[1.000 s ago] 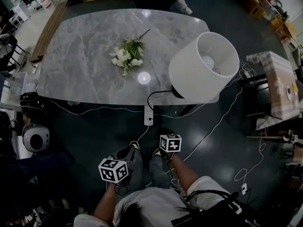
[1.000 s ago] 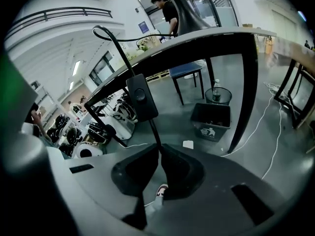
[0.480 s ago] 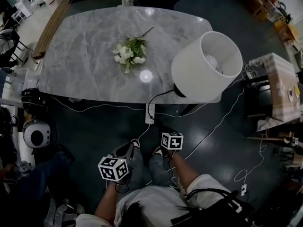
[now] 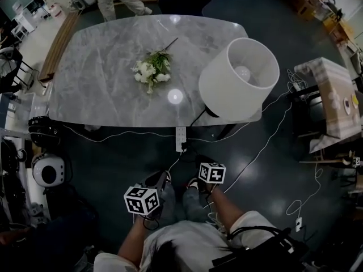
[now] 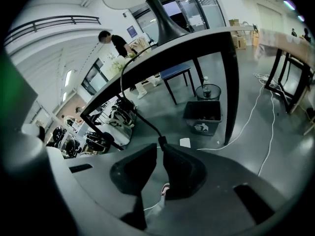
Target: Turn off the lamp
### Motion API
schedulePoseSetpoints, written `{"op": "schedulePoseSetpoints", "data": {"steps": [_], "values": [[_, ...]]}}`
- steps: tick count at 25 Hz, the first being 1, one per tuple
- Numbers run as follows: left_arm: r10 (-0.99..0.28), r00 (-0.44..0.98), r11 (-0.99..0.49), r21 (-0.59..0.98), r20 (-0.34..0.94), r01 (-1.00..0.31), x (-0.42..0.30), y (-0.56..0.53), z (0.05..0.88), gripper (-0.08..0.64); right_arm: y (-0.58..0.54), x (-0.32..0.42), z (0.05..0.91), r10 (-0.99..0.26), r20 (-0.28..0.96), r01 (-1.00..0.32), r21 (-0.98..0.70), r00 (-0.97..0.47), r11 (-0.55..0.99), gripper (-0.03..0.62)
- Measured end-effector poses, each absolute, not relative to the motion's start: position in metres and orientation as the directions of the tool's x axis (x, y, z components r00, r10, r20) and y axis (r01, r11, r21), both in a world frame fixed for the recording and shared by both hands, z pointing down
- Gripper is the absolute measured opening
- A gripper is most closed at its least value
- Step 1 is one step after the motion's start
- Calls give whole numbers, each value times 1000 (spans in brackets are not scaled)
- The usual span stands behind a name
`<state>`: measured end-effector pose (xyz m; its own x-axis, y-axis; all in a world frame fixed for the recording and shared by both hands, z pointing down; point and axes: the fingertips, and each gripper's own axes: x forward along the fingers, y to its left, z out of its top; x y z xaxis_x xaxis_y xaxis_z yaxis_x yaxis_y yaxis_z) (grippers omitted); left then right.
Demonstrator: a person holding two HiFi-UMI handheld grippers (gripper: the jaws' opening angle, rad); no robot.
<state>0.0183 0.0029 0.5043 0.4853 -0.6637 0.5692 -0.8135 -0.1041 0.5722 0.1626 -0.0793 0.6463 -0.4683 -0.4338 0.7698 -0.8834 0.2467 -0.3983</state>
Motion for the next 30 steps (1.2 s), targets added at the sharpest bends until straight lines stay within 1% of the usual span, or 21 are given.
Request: {"op": "schedulePoseSetpoints", "data": {"steps": [6, 9, 11, 19, 24, 30], "values": [[-653, 522, -154, 578, 549, -801, 33, -10, 494, 9, -81, 184, 621, -475, 761, -893, -421, -443, 159, 34], [-648, 539, -179, 580, 538, -794, 40, -19, 487, 9, -85, 196, 602, -511, 748, -893, -438, -424, 100, 17], [-646, 548, -195, 578, 532, -792, 45, -25, 481, 9, -87, 202, 585, -534, 735, -892, -444, -418, 87, 14], [-641, 575, -279, 543, 509, -792, 70, -59, 453, 9, -103, 216, 510, -625, 657, -881, -461, -422, 110, 2], [-651, 589, -369, 477, 479, -797, 94, -79, 414, 9, -108, 221, 460, -678, 594, -878, -448, -434, 170, 2], [-656, 606, -419, 451, 450, -788, 118, -100, 384, 8, -112, 226, 438, -720, 558, -892, -407, -413, 196, 2]]}}
